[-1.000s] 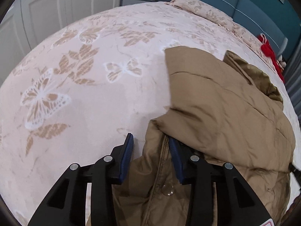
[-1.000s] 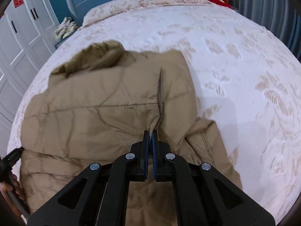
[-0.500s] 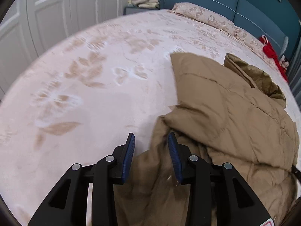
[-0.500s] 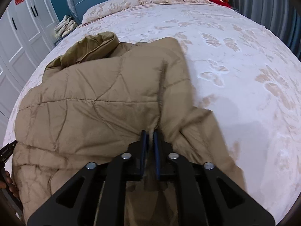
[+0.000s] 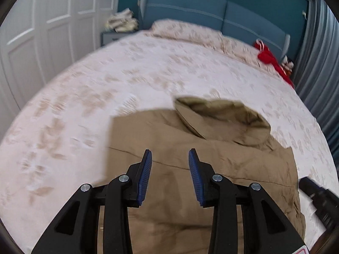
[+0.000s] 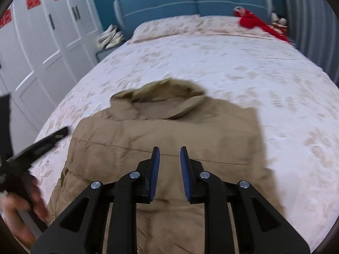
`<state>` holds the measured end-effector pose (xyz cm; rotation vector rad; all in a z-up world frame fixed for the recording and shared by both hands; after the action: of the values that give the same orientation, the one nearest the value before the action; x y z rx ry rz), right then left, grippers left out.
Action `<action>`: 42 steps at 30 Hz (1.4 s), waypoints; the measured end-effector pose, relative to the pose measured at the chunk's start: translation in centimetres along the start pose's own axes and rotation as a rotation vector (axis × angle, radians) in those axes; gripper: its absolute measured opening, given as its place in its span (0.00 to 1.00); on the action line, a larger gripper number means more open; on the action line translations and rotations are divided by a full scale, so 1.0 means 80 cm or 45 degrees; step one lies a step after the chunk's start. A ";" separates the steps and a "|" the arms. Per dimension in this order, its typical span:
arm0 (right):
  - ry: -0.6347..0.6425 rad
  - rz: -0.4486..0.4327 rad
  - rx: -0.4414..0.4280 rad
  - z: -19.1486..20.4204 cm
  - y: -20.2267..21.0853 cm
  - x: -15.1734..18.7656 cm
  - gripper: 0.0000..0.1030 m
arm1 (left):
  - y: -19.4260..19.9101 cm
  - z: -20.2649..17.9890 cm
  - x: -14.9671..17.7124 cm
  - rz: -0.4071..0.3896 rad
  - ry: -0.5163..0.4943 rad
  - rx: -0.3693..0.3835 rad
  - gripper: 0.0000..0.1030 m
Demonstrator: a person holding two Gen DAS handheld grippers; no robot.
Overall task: Fold large clothes
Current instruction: 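Lower both open tools onto the jacket hem side by side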
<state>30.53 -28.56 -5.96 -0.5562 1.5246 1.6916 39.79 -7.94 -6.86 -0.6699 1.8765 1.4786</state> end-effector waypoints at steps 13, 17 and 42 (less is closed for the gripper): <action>0.053 0.180 -0.044 0.026 -0.071 0.098 0.17 | -0.045 -0.002 0.086 0.069 -0.064 -0.062 0.35; 0.040 0.157 -0.054 0.022 -0.076 0.109 0.16 | -0.047 -0.005 0.100 0.037 -0.097 -0.086 0.35; 0.059 0.042 -0.036 0.021 -0.085 0.127 0.15 | -0.059 -0.023 0.124 -0.070 -0.209 -0.210 0.34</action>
<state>29.99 -24.49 -17.60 -0.5914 1.5527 1.7386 36.34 -10.81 -17.05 -0.6496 1.6133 1.6145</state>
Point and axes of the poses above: each gripper's, at about its wrist camera, not at the fingertips, and y roughly against the way its jaws point, z to its left, x to its underside, the point moved 1 cm from there along -y, roughly the way its jaws point, and after that the axes turned 8 degrees about -z, right-handed, at the moved point
